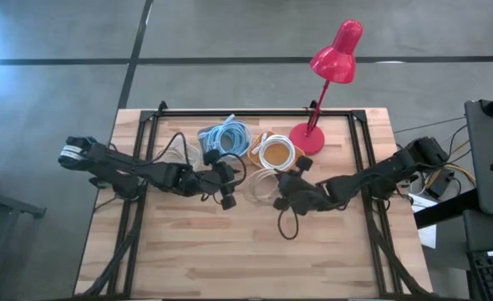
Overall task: Sort HDMI cables
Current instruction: Put the brown hdmi cable into the white bin
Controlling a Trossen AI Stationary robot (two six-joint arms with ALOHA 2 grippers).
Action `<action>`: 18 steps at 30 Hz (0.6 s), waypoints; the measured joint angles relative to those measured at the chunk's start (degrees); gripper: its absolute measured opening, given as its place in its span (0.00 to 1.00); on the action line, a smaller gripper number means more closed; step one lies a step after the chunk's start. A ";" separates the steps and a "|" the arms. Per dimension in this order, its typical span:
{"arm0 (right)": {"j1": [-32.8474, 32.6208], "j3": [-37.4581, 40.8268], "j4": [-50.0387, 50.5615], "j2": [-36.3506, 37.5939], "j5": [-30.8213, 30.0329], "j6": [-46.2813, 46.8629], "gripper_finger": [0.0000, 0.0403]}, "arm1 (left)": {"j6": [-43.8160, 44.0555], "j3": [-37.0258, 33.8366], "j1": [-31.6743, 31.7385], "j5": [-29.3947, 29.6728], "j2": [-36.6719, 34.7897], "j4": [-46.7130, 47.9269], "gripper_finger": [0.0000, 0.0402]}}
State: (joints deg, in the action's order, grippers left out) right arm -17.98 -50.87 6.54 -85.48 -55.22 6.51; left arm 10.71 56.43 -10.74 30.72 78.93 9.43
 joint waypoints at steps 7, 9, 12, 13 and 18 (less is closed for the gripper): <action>0.04 -1.19 0.60 0.00 -0.48 -5.38 0.04 | 0.31 -2.57 4.19 -17.60 2.65 -11.47 0.36; 0.05 -1.03 -0.04 0.00 -0.22 -5.08 0.04 | 0.19 -2.57 5.51 -19.98 2.81 -12.73 0.36; 0.00 -0.44 -0.25 0.00 -0.20 -4.75 0.04 | 0.14 -2.57 7.15 -23.53 2.85 -12.80 0.36; 0.00 -0.28 -0.16 0.00 -0.15 -4.78 0.04 | 0.15 -2.57 7.60 -25.35 2.85 -12.70 0.36; 0.00 -0.11 -1.23 0.00 -0.11 -5.31 0.04 | 0.99 -2.57 9.27 -28.61 2.85 -12.96 0.36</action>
State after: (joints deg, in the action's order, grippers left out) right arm -17.98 -50.98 5.31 -85.47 -55.33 1.20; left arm 11.70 53.87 -1.47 2.11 81.78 -3.53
